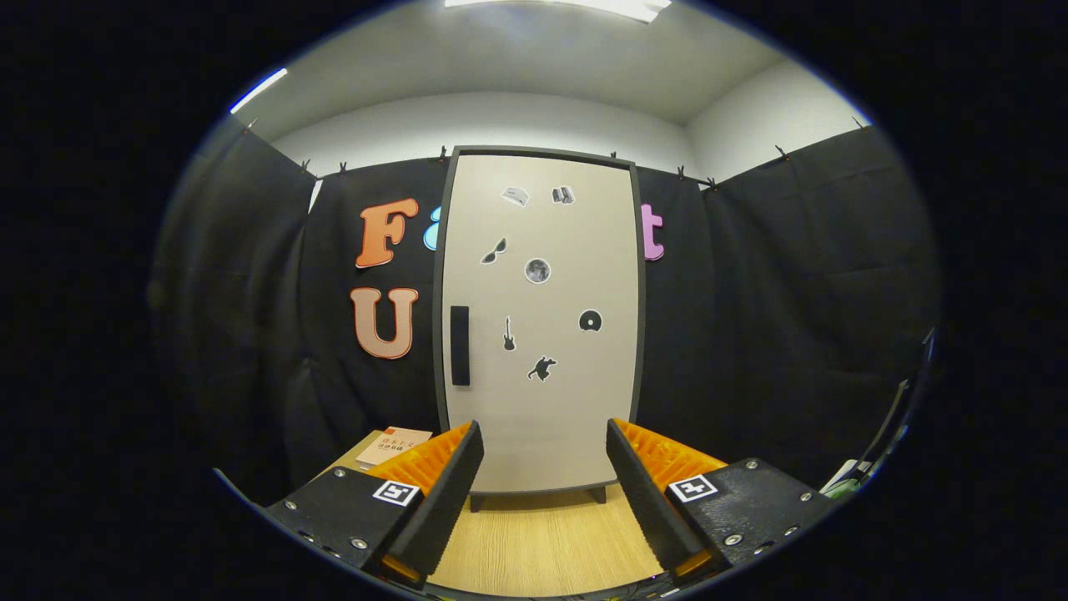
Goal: Open the shoe cabinet door, grab the shoes and put them into the shoe cabinet, then close the shoe cabinet door.
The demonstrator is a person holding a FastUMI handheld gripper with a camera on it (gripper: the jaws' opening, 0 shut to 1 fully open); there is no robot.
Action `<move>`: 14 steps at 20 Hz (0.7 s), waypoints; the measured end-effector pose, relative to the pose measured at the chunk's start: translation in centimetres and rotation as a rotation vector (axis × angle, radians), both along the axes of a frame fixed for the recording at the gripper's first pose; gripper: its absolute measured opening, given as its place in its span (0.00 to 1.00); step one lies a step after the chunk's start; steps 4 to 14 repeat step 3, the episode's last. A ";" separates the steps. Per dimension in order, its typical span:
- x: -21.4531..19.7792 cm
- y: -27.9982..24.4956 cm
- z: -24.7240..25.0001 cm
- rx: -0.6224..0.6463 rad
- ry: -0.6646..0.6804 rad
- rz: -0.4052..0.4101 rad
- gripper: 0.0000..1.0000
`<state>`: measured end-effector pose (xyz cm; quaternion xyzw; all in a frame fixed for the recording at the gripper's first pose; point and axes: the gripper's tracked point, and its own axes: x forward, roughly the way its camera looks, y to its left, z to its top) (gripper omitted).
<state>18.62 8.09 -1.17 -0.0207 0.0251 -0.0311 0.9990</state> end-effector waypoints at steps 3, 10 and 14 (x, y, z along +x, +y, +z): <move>0.0 0.1 0.1 -0.012 -0.001 0.020 0.93; 0.0 0.1 0.1 -0.012 -0.001 0.020 0.93; 0.0 0.1 0.1 -0.012 -0.001 0.020 0.93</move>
